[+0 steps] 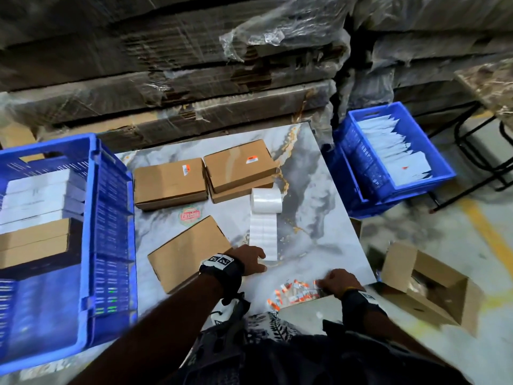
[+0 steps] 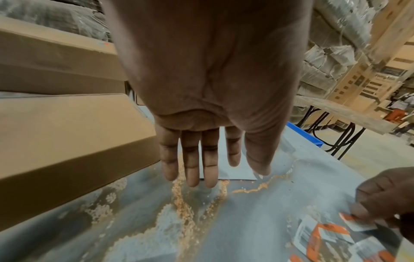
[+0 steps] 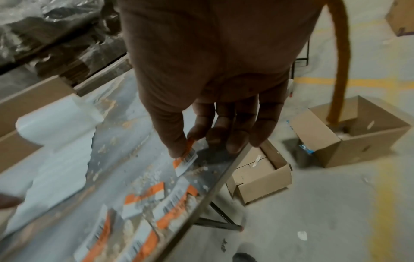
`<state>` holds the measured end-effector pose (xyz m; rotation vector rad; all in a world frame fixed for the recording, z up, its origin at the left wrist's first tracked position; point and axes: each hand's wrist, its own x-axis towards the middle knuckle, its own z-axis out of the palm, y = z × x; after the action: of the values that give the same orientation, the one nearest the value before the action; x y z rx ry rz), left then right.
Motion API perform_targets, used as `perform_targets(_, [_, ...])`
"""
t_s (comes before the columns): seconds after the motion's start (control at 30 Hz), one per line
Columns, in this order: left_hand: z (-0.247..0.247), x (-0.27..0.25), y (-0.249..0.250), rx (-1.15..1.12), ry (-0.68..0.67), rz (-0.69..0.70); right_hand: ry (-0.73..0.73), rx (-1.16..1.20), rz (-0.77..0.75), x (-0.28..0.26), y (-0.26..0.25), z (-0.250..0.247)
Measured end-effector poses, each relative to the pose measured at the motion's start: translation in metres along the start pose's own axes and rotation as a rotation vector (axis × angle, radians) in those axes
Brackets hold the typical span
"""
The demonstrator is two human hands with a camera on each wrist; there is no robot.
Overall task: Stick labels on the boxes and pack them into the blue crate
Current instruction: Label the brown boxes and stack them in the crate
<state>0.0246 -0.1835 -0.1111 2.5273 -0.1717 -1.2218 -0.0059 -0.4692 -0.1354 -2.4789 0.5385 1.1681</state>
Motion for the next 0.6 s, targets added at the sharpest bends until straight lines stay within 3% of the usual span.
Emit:
perform_targets(0.33, [-0.007,0.004,0.002,-0.03,0.043,-0.022,-0.011,-0.219,-0.028,0.006,-0.013,-0.015])
perform_targets(0.53, [-0.016,0.004,-0.001,-0.079,0.106,-0.046,0.129,-0.16,-0.042,0.012,-0.045,-0.036])
perform_targets(0.6, [-0.021,0.005,-0.002,-0.124,0.118,-0.054,0.099,-0.118,-0.089,0.02,-0.066,-0.043])
